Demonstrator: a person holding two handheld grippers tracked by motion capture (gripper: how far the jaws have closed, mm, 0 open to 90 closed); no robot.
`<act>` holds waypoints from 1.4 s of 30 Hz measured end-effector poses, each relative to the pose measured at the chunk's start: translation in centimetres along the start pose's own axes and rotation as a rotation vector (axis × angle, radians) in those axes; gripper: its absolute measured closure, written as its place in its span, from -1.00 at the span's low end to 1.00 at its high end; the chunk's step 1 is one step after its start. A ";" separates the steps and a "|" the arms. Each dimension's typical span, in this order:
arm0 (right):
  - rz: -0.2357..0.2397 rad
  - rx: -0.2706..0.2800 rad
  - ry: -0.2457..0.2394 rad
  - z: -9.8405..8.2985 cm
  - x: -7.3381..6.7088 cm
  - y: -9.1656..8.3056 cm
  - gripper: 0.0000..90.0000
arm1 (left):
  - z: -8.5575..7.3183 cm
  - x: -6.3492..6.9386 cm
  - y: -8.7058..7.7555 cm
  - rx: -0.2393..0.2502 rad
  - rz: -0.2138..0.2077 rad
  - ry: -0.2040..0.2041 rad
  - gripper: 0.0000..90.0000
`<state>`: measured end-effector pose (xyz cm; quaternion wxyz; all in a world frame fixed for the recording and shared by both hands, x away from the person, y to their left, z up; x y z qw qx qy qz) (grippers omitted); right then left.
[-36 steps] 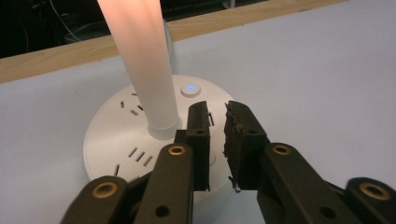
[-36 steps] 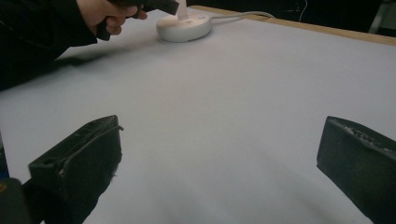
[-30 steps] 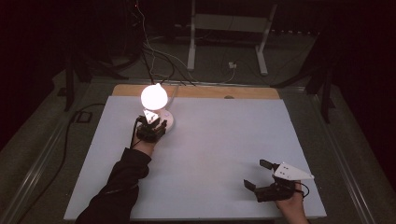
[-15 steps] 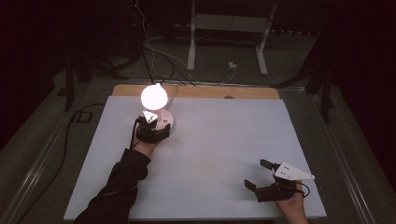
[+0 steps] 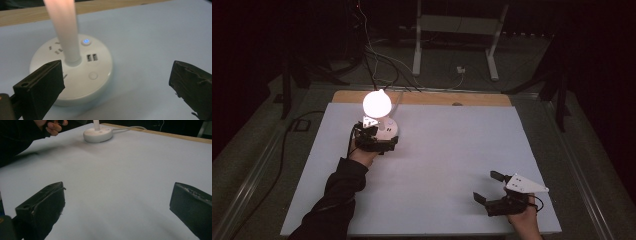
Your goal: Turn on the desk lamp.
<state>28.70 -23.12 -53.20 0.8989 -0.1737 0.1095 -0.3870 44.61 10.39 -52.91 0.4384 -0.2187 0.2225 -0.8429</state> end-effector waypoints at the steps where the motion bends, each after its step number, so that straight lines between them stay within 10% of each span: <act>1: 0.000 0.000 0.001 0.0 0.0 0.0 -1.00 | 0.0 0.3 -0.1 -0.004 -0.032 0.006 -0.99; 15: -0.003 -0.001 0.004 0.0 0.1 0.0 -1.00 | 0.1 2.3 -3.0 0.021 -0.181 0.063 -0.99; 42: -0.004 -0.005 -0.005 0.0 -0.1 0.1 -1.00 | -5.1 3.0 -8.0 -0.028 -0.185 0.106 -0.99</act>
Point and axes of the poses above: each handheld gripper's, and its own axes: y roughly forward along the jaws, z roughly out of its top, x roughly to its right, the point moved 9 cm from there along y, roughly forward along the jaws, and after that the axes turned 4 degrees about -z, right-handed, at the moved point
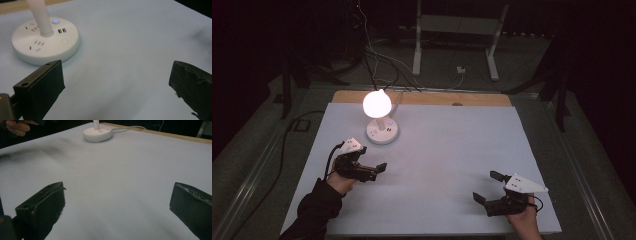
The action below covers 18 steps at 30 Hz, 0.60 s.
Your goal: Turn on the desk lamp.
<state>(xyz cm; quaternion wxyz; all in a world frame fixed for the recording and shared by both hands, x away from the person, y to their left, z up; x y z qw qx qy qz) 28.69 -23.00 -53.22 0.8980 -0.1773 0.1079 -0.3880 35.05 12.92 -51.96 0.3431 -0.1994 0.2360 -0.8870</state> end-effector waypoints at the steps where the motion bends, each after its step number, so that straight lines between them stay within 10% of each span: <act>1: 0.000 -0.003 0.000 -0.1 0.0 0.0 -1.00 | -0.3 0.1 -0.1 -0.004 -0.003 0.005 -0.99; 18: 0.003 -0.007 0.000 -0.1 -0.1 0.1 -1.00 | -3.9 1.0 -2.0 -0.030 0.009 0.030 -0.99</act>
Point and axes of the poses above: each handheld gripper's, and its own axes: y roughly forward along the jaws, z roughly out of its top, x roughly to its right, the point moved 9 cm from there along y, roughly forward along the jaws, and after that the axes turned 4 degrees about -z, right-handed, at the moved point
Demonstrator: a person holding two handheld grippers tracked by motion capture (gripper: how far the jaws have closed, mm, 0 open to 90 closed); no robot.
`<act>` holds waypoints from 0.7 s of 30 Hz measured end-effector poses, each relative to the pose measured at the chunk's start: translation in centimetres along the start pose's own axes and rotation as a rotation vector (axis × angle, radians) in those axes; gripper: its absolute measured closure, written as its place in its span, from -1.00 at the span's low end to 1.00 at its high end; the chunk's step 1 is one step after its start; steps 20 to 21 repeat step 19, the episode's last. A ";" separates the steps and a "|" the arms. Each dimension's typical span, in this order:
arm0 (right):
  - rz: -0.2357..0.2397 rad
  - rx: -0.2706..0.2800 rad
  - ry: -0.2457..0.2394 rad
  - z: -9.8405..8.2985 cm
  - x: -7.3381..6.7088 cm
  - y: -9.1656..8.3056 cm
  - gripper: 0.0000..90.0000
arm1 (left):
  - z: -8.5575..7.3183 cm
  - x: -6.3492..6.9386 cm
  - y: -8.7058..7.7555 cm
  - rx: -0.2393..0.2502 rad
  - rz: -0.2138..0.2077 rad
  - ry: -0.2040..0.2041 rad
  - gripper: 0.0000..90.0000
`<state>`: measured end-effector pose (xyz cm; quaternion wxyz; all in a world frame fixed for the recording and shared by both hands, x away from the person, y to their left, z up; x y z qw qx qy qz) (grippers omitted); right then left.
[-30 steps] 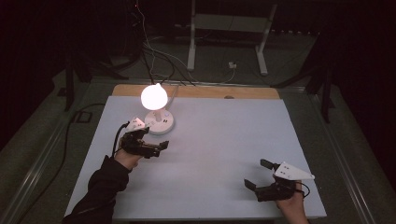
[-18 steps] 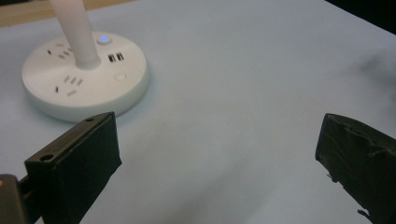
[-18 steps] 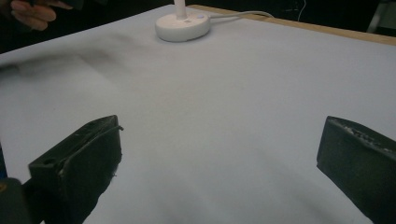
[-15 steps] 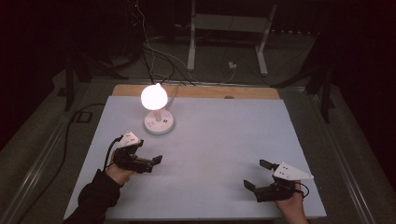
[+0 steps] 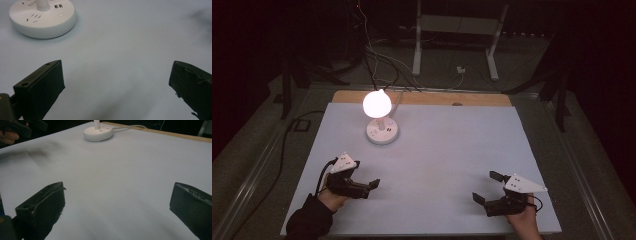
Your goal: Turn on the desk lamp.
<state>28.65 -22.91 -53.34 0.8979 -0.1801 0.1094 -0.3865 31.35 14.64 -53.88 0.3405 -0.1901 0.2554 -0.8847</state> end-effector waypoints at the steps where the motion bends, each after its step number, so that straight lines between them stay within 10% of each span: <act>1: -0.001 -0.001 -0.002 0.0 0.0 0.0 -1.00 | -0.2 0.1 -0.1 -0.002 -0.003 0.002 -0.99; 21: -0.001 -0.004 -0.004 -0.1 0.0 0.1 -1.00 | -2.6 0.6 -0.4 -0.037 0.008 0.044 -0.99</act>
Point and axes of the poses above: each handheld gripper's, and its own axes: y roughly forward along the jaws, z roughly out of its top, x roughly to its right, the point moved 9 cm from there along y, roughly forward along the jaws, and after that the axes turned 4 degrees about -z, right-handed, at the moved point
